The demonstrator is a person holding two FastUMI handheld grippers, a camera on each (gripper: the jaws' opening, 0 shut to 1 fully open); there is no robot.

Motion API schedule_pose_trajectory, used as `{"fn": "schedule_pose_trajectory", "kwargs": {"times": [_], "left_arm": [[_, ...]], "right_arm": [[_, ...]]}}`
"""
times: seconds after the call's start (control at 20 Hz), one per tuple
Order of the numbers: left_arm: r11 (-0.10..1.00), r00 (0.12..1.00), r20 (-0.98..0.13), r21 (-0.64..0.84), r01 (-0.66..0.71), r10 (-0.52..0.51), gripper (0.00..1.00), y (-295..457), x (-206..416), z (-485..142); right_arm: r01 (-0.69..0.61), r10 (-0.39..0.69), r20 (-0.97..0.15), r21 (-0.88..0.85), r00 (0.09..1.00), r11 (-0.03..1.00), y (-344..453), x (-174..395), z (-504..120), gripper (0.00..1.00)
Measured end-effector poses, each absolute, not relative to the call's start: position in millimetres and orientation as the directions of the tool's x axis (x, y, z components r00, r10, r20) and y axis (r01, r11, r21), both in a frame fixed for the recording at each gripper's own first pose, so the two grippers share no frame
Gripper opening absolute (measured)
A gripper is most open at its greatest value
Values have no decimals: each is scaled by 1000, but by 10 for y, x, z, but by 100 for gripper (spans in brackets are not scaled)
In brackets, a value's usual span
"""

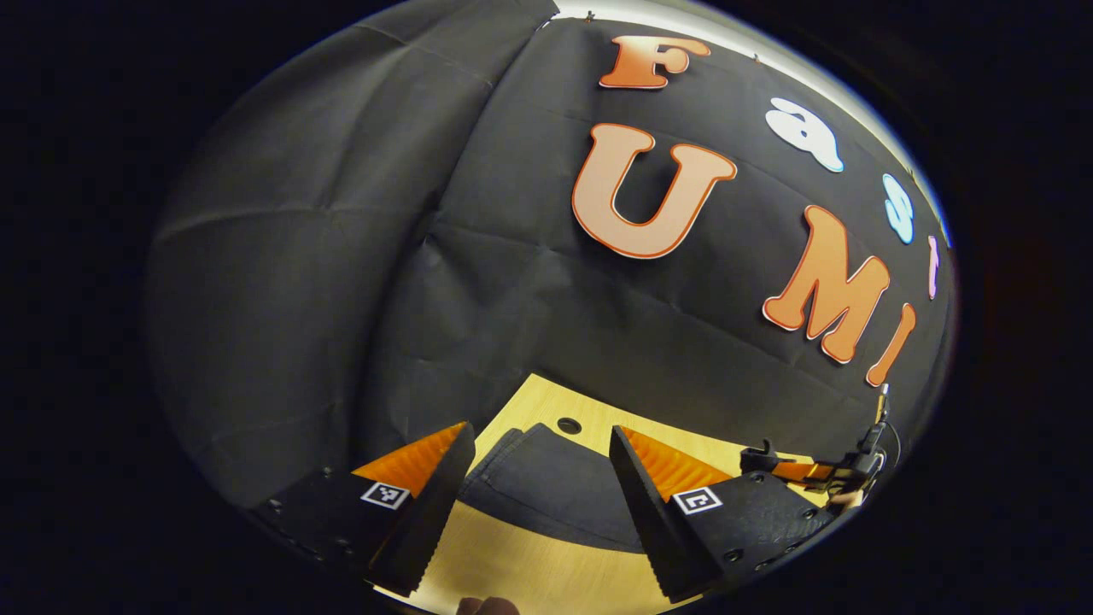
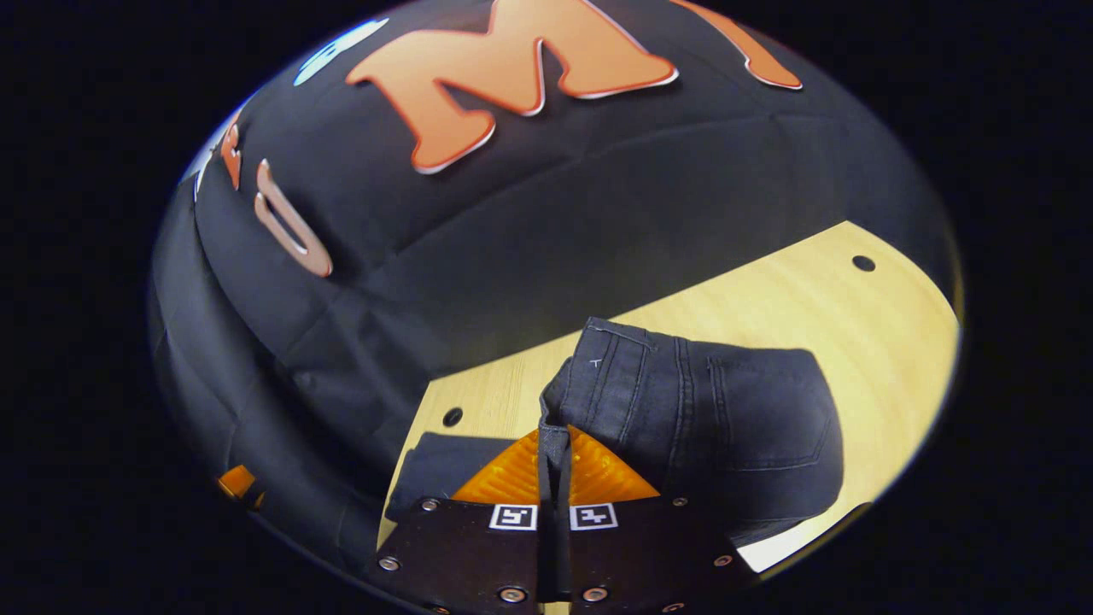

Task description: Grasp the waist and the cuffs of the jeans and fold them to make the two legs overlap; first hold the waist and fold one-third of the jeans toward the cuffs, then hold the cuffs and fold the remaining one-third in the same direction to finish folding.

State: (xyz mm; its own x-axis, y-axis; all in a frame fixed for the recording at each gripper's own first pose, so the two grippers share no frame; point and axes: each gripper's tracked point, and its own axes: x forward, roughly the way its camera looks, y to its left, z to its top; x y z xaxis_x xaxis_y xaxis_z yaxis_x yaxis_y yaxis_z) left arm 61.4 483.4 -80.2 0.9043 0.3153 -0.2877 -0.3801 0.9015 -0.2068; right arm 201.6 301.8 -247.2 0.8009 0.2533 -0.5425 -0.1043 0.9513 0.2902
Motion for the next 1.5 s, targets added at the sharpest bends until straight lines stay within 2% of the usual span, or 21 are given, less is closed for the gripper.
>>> {"fn": "schedule_pose_trajectory", "kwargs": {"times": [0.15,0.4,0.45,0.5,0.55,0.65,0.8,1.0,1.25,1.5], "left_arm": [[902,906,-293,-215,-374,306,95,4876,647,-874],[896,903,-311,-240,-375,295,96,4897,693,-1022],[894,902,-315,-244,-376,293,96,4902,710,-1062],[890,902,-321,-255,-377,290,96,4899,734,-1105],[885,899,-333,-271,-379,284,96,4880,735,-1153],[866,891,-363,-309,-392,274,96,4875,757,-1276],[810,878,-414,-413,-416,240,96,4824,764,-1525],[596,851,-495,-636,-490,172,96,4839,769,-2021],[416,782,-587,-670,-615,210,96,5204,832,-2665],[403,707,-661,-593,-697,250,96,5602,975,-3137]], "right_arm": [[-130,267,-597,262,757,956,3364,1887,-2905,0],[-148,226,-675,173,702,974,3537,1758,-3426,2],[-168,258,-682,197,684,966,3587,1717,-3485,4],[-202,313,-685,239,658,950,3709,1697,-3534,2],[-221,331,-686,247,648,944,3762,1632,-3515,34],[-225,298,-685,197,665,954,3684,1606,-3469,100],[-228,306,-667,204,679,952,3550,1644,-3210,99],[-208,329,-629,260,705,943,3280,1677,-2731,99],[-145,319,-604,318,730,937,2799,1680,-2363,98],[-57,252,-609,320,752,946,2340,1689,-2332,98]]}}
